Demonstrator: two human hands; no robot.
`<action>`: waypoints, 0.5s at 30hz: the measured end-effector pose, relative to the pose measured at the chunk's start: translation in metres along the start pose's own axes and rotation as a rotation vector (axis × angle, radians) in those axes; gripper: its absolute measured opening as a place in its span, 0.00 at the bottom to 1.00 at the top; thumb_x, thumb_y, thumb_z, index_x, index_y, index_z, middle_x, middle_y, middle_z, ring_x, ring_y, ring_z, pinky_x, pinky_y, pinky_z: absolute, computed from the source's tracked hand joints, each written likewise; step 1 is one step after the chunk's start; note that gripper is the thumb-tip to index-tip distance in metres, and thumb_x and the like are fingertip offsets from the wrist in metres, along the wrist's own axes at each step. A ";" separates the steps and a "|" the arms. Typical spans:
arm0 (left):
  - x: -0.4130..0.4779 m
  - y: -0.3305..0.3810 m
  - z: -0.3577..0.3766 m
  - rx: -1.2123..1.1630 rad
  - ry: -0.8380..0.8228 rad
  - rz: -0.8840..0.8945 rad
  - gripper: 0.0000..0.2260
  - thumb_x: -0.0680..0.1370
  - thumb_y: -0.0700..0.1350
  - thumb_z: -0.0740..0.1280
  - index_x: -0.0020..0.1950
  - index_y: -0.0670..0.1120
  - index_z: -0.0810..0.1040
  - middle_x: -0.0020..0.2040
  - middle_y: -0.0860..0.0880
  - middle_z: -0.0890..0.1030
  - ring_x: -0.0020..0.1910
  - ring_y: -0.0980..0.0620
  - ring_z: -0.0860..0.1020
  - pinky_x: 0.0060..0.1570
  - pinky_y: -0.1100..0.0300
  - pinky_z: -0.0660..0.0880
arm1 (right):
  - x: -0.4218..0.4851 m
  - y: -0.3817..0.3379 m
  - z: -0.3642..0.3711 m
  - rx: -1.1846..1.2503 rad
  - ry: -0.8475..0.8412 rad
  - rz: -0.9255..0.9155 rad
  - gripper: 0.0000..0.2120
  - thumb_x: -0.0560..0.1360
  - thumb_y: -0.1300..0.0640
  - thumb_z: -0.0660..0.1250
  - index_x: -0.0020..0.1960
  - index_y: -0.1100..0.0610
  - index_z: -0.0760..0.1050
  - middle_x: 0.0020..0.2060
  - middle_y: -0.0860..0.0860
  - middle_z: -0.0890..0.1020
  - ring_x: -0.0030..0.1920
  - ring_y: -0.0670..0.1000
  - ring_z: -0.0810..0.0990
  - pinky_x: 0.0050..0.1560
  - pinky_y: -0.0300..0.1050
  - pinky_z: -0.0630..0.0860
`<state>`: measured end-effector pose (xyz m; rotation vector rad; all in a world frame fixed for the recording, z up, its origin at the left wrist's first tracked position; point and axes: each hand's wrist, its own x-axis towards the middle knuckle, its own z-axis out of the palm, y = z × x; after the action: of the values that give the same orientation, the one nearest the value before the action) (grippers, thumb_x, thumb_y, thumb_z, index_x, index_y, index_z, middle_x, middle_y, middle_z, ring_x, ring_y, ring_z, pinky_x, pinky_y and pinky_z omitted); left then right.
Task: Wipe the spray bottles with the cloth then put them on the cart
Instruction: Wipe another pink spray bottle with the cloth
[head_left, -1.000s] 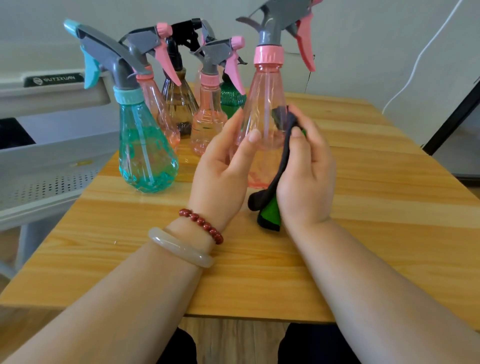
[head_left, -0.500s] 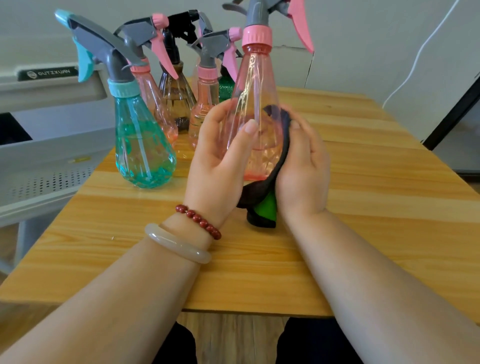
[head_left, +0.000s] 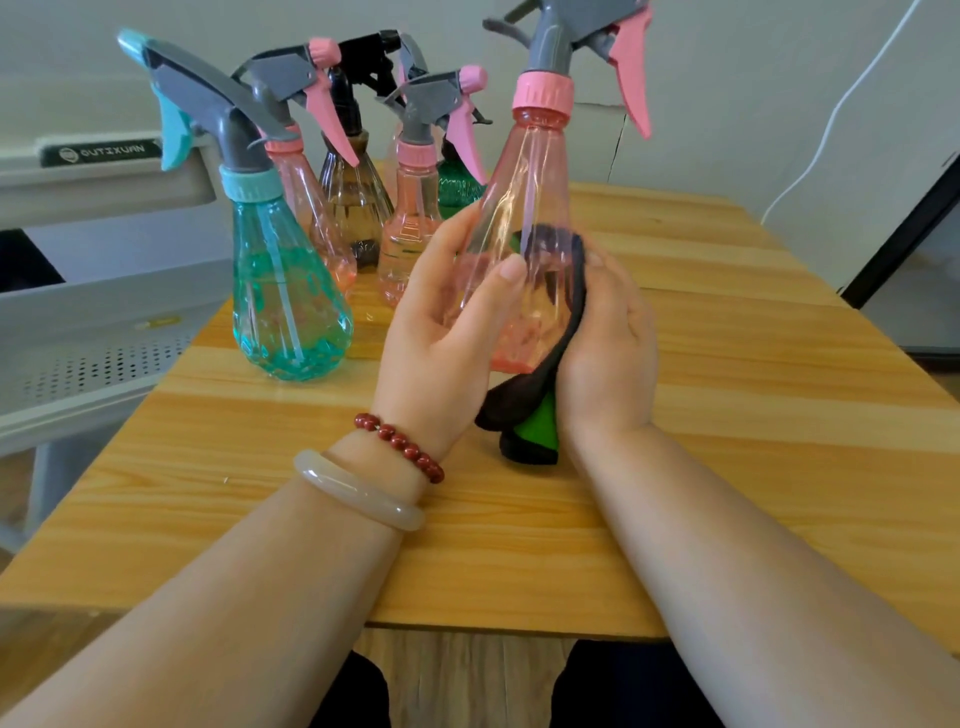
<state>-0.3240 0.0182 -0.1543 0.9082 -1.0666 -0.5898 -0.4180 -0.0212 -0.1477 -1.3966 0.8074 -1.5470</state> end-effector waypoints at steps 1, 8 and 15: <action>0.000 -0.001 0.000 -0.010 0.004 -0.001 0.21 0.77 0.50 0.66 0.70 0.46 0.71 0.62 0.53 0.80 0.64 0.53 0.78 0.62 0.53 0.76 | 0.000 0.001 0.000 0.018 -0.015 -0.006 0.16 0.82 0.63 0.53 0.57 0.62 0.79 0.43 0.43 0.84 0.46 0.39 0.81 0.46 0.32 0.74; 0.001 -0.002 -0.002 0.095 0.017 0.055 0.22 0.80 0.48 0.62 0.72 0.40 0.70 0.64 0.48 0.79 0.63 0.57 0.77 0.62 0.61 0.74 | -0.005 0.006 0.001 -0.277 -0.037 -0.449 0.20 0.80 0.60 0.55 0.68 0.66 0.72 0.64 0.52 0.75 0.68 0.47 0.72 0.69 0.38 0.66; 0.002 0.000 -0.001 -0.046 0.000 0.006 0.27 0.78 0.51 0.61 0.73 0.39 0.67 0.67 0.39 0.75 0.66 0.44 0.76 0.64 0.46 0.75 | -0.003 -0.005 0.001 -0.015 -0.034 -0.001 0.16 0.83 0.67 0.51 0.55 0.63 0.78 0.40 0.42 0.82 0.43 0.34 0.79 0.43 0.27 0.71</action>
<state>-0.3221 0.0170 -0.1534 0.8646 -1.0510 -0.6073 -0.4184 -0.0168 -0.1440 -1.4308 0.7992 -1.5161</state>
